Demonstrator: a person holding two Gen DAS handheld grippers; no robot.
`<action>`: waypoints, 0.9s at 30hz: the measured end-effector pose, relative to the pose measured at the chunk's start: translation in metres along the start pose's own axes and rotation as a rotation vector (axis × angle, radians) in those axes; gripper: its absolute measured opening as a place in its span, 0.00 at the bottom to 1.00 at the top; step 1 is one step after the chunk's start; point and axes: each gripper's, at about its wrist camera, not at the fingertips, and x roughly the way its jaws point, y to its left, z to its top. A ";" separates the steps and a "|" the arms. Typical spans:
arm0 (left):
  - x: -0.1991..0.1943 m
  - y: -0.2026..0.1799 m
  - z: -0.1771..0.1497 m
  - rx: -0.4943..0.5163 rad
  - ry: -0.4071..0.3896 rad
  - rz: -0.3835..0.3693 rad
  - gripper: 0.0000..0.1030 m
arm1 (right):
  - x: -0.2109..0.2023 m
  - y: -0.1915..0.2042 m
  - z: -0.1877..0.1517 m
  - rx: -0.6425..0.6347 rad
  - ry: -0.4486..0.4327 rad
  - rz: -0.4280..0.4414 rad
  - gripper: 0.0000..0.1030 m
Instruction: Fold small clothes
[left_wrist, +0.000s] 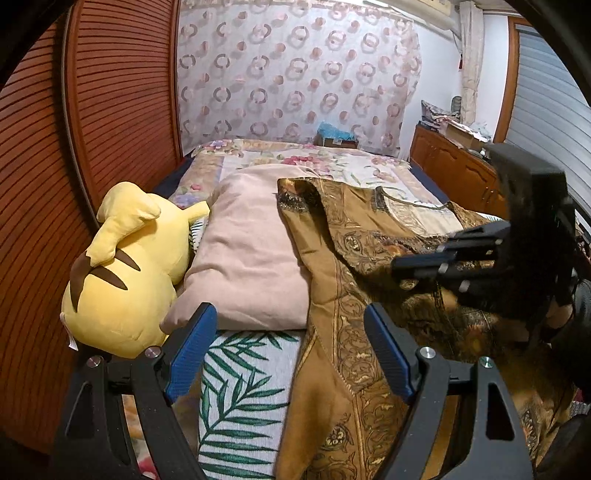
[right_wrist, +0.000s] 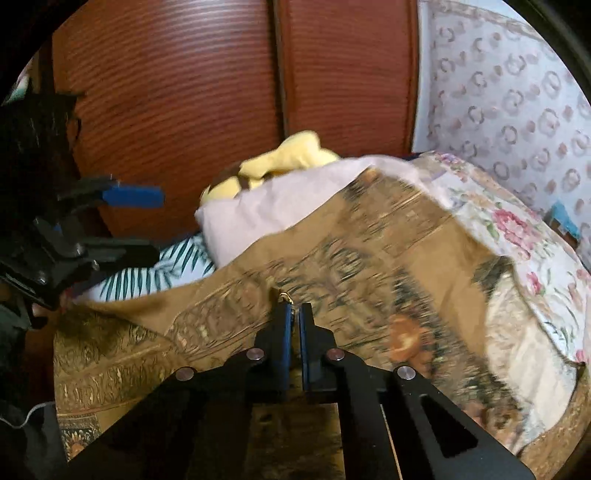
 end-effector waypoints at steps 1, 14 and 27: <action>0.002 -0.001 0.003 0.000 0.003 -0.003 0.80 | -0.005 -0.008 0.000 0.025 -0.012 -0.012 0.04; 0.019 -0.011 0.030 0.020 0.031 -0.026 0.80 | -0.045 -0.060 -0.012 0.175 -0.060 -0.086 0.04; 0.023 0.010 0.024 -0.038 0.046 -0.008 0.80 | 0.024 0.015 -0.022 -0.044 0.107 0.153 0.40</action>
